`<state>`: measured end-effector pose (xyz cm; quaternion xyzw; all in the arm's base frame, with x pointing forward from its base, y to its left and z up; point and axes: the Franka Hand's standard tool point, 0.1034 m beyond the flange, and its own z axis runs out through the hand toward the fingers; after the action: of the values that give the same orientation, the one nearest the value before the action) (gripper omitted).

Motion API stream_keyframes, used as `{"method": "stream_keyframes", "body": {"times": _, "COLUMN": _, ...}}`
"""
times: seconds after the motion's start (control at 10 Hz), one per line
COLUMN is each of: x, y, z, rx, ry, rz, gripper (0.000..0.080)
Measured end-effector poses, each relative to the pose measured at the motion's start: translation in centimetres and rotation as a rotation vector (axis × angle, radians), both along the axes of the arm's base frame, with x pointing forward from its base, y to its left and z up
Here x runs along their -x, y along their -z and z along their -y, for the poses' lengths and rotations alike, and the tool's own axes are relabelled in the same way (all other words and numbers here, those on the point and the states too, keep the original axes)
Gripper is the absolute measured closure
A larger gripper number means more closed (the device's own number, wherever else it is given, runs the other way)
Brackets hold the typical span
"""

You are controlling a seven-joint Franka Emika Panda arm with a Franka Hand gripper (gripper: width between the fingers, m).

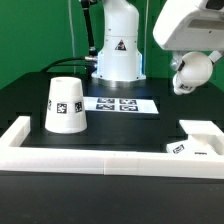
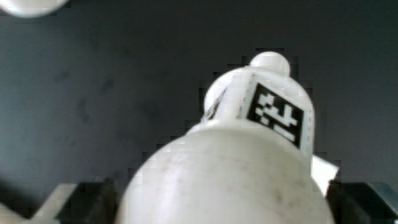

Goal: Assemble lamp

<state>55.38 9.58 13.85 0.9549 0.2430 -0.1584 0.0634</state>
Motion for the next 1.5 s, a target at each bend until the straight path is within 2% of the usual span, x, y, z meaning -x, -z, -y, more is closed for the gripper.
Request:
{"method": "stream_keyframes", "body": {"times": 0.2, "x": 0.0, "y": -0.1, "z": 0.2, "rx": -0.039, "ry": -0.006, "rz": 0.101, "gripper": 0.0223}}
{"method": "stream_keyframes", "body": {"times": 0.3, "x": -1.3, "y": -0.8, "z": 0.0, "rx": -0.081, "ry": -0.054, "rz": 0.21, "gripper": 0.0223}}
{"method": "stream_keyframes", "body": {"times": 0.4, "x": -1.6, "y": -1.8, "z": 0.1, "rx": -0.117, "ry": -0.091, "rz": 0.308, "gripper": 0.0223}}
{"method": "stream_keyframes", "body": {"times": 0.6, "x": -1.4, "y": -3.2, "z": -0.4, "rx": -0.157, "ry": -0.091, "rz": 0.432, "gripper": 0.0223}}
{"method": "stream_keyframes", "body": {"times": 0.7, "x": -1.5, "y": -3.0, "z": -0.2, "rx": -0.183, "ry": -0.109, "rz": 0.485, "gripper": 0.0223}}
{"method": "stream_keyframes", "body": {"times": 0.8, "x": -1.1, "y": -2.7, "z": -0.2, "rx": -0.177, "ry": -0.106, "rz": 0.461, "gripper": 0.0223}}
{"method": "stream_keyframes", "body": {"times": 1.0, "x": -1.8, "y": -2.5, "z": -0.5, "rx": -0.205, "ry": -0.243, "rz": 0.559, "gripper": 0.0222}}
{"method": "stream_keyframes", "body": {"times": 1.1, "x": -2.1, "y": -2.5, "z": -0.2, "rx": -0.202, "ry": -0.283, "rz": 0.555, "gripper": 0.0222}}
{"method": "stream_keyframes", "body": {"times": 1.3, "x": -4.7, "y": -3.1, "z": 1.0, "rx": -0.194, "ry": -0.366, "rz": 0.571, "gripper": 0.0222}}
{"method": "stream_keyframes", "body": {"times": 1.5, "x": -4.5, "y": -2.8, "z": 0.8, "rx": -0.196, "ry": -0.356, "rz": 0.567, "gripper": 0.0222}}
